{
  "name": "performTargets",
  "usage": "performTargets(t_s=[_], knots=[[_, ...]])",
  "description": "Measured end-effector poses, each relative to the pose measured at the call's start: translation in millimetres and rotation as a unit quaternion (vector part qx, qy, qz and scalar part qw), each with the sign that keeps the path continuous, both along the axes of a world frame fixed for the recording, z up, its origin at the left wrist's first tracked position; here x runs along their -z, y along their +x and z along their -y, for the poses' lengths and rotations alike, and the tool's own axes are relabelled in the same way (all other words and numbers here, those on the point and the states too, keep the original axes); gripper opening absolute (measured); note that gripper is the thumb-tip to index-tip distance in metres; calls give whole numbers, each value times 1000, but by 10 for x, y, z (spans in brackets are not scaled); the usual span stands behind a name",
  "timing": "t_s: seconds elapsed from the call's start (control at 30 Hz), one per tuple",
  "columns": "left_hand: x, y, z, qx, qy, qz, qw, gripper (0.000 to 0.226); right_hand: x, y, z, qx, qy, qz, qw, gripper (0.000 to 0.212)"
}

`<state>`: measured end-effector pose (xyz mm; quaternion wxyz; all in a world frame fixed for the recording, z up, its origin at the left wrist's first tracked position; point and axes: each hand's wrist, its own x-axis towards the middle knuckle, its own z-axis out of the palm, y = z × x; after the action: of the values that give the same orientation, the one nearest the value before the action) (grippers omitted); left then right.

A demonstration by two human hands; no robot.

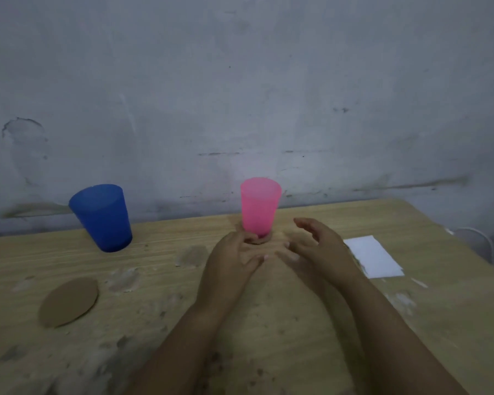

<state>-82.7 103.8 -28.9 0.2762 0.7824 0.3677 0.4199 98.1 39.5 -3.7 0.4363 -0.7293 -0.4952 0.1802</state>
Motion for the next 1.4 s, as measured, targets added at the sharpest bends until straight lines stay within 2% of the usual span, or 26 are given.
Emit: performTargets(t_s=[0.07, 0.2, 0.33, 0.4, 0.5, 0.63, 0.8, 0.87, 1.03, 1.13, 1.2, 1.4], knots=[[-62, 139, 179, 47, 16, 1, 999, 24, -37, 132, 195, 40, 4, 33, 999, 40], [-153, 599, 524, 125, 30, -3, 992, 20, 8, 385, 628, 136, 32, 72, 988, 23], [-153, 1142, 783, 150, 17, -19, 988, 21, 192, 612, 942, 221, 22, 80, 972, 27], [-109, 1331, 819, 155, 6, -46, 987, 24, 255, 625, 931, 228, 9, 74, 971, 28], [-37, 1546, 820, 136, -14, -76, 988, 30, 310, 629, 871, 206, -3, 112, 972, 25], [0, 1720, 701, 77, -29, -66, 994, 35, 322, 693, 841, 209, 4, 150, 966, 22], [47, 1857, 585, -27, -36, -179, 983, 40, 294, 716, 790, 212, 6, 167, 963, 12], [48, 1887, 583, -46, -32, -181, 982, 34, 281, 733, 777, 219, 7, 165, 962, 7], [47, 1876, 566, -53, -33, -151, 987, 15, 290, 733, 769, 227, -3, 151, 962, 6], [41, 1890, 559, -69, -38, -139, 987, 20, 295, 726, 770, 228, -1, 142, 963, 5], [57, 1908, 557, -71, -25, -164, 984, 25, 295, 730, 767, 229, 4, 135, 964, 4], [71, 1904, 556, -53, -16, -171, 984, 13, 297, 751, 760, 225, -6, 129, 966, 5]])
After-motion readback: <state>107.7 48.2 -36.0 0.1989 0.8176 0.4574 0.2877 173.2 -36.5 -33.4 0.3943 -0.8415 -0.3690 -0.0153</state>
